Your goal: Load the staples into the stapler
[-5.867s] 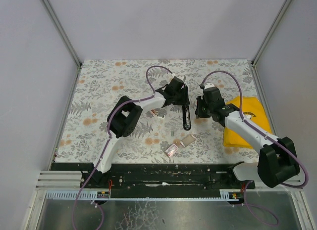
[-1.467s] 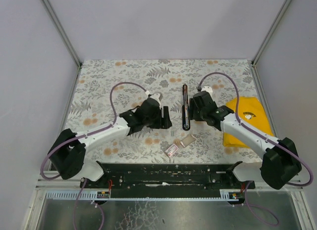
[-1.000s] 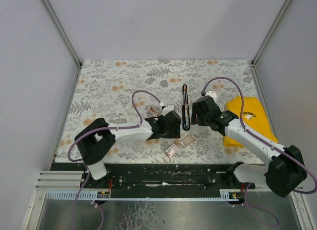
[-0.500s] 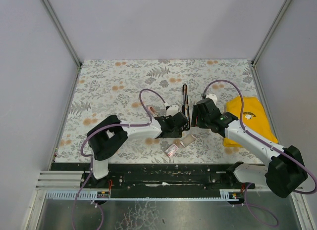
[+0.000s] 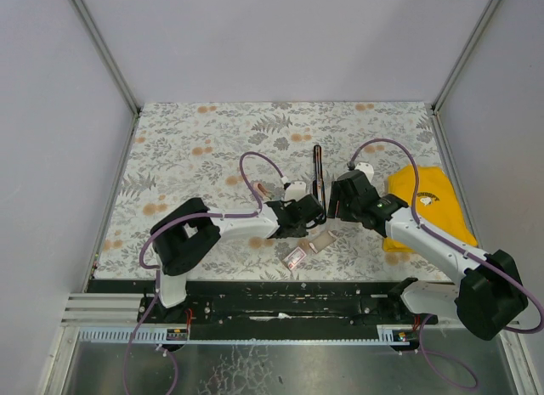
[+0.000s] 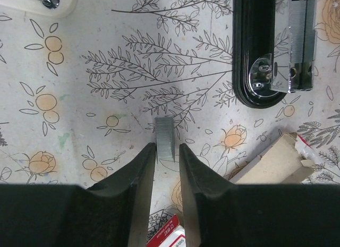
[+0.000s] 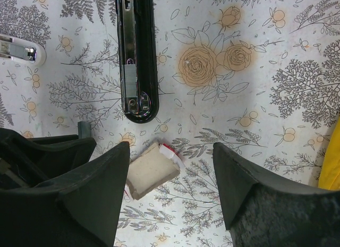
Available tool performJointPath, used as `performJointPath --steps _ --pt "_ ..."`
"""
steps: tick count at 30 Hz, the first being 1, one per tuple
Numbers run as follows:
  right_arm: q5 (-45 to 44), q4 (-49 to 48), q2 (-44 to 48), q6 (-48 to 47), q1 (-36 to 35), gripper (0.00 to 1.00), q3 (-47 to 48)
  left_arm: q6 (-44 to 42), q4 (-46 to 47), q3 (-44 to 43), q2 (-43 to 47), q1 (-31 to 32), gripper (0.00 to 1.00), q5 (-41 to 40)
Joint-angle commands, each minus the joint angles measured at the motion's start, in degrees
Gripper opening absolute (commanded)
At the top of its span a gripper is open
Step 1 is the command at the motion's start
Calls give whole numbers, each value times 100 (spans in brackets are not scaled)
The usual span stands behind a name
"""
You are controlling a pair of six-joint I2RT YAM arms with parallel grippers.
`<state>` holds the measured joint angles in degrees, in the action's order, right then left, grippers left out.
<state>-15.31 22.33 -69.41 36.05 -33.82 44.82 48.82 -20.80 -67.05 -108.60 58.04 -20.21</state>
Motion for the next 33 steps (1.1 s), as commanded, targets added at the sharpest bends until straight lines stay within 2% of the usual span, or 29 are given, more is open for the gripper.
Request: performJointPath --steps 1,8,16,20,23,27,33 --pt "26 -167 165 129 -43 71 -8 -77 -344 -46 -170 62 22 -225" --pt "251 -275 240 26 1 72 -16 -112 -230 72 47 59 16 -163" --pt "1173 -490 599 -396 634 70 -33 -199 262 447 847 -19 15 138" --pt "2192 -848 867 -740 980 69 -134 -119 950 860 1546 -305 15 930" --pt "3048 -1012 1005 -631 1280 68 -72 -29 1426 1162 2081 -627 15 1670" --pt "4296 -1483 994 -278 1460 68 99 70 2194 1582 2815 -1016 15 2701" --pt "5393 -2549 907 623 1473 72 145 366 3396 2059 3564 -1507 15 4176"
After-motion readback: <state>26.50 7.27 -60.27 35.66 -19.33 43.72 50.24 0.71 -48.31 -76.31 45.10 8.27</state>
